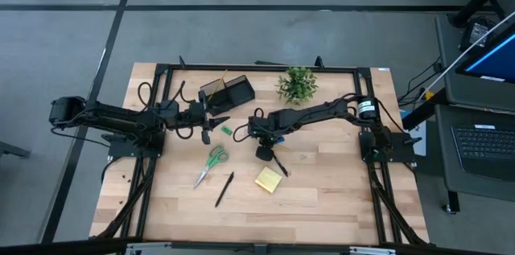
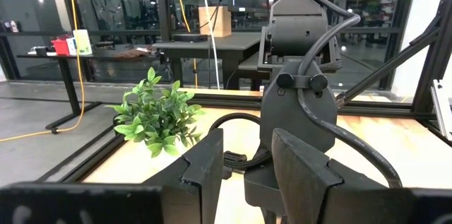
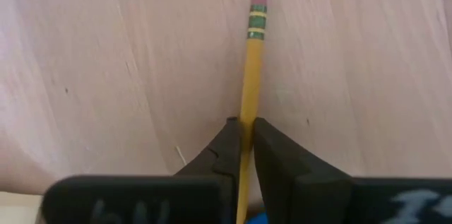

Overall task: Pick and place office supplies into organizer
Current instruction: Put the pencil into the desk organizer

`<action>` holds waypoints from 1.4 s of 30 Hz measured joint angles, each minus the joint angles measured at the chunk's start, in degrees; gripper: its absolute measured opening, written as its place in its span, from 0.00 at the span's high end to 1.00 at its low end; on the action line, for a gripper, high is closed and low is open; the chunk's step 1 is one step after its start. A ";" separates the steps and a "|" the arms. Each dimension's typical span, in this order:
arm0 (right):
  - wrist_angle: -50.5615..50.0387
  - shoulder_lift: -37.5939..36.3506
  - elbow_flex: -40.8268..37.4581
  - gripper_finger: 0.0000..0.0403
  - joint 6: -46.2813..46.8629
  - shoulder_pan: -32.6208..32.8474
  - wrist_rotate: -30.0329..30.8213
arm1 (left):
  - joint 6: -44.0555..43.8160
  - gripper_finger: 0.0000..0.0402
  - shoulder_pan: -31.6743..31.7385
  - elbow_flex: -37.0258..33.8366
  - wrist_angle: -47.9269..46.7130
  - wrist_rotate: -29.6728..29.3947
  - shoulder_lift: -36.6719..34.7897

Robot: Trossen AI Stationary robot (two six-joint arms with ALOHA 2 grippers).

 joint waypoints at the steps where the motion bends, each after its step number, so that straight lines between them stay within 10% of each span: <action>1: 0.00 0.02 0.00 0.91 -0.02 0.00 0.00 | 0.00 0.71 0.02 0.00 0.00 0.00 0.00; 42: -1.23 -2.30 1.91 0.94 -1.82 0.04 -1.48 | 0.02 0.71 0.02 0.00 -0.02 0.00 0.00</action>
